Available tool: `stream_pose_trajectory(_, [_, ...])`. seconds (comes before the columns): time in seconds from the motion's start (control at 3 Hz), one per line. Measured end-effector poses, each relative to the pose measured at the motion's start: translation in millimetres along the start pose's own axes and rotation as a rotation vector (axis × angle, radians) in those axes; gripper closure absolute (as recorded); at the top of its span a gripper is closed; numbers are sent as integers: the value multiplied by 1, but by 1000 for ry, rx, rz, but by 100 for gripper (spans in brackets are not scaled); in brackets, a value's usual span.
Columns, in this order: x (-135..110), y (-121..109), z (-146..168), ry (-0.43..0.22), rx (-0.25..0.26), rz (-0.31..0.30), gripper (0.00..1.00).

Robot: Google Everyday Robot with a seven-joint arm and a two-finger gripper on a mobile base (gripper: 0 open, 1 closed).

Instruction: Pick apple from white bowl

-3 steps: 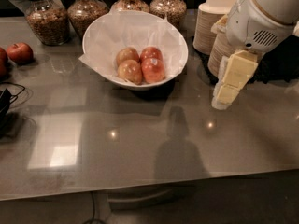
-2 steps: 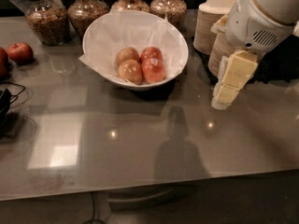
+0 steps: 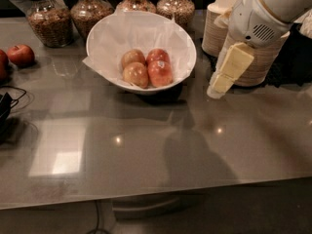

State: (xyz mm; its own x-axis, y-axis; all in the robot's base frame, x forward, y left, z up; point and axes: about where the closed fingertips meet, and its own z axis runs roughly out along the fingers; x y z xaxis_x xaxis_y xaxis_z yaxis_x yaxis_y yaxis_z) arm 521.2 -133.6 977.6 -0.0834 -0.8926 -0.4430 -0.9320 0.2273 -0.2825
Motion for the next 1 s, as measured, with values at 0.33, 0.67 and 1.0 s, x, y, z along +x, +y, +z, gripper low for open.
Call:
stream_pose_trajectory(0.33, [-19, -19, 8, -81, 14, 24, 0])
stream_pose_trajectory(0.67, [-34, -28, 16, -135, 1, 43, 0])
stream_pose_trajectory(1.0, [-42, -34, 24, -168, -7, 60, 9])
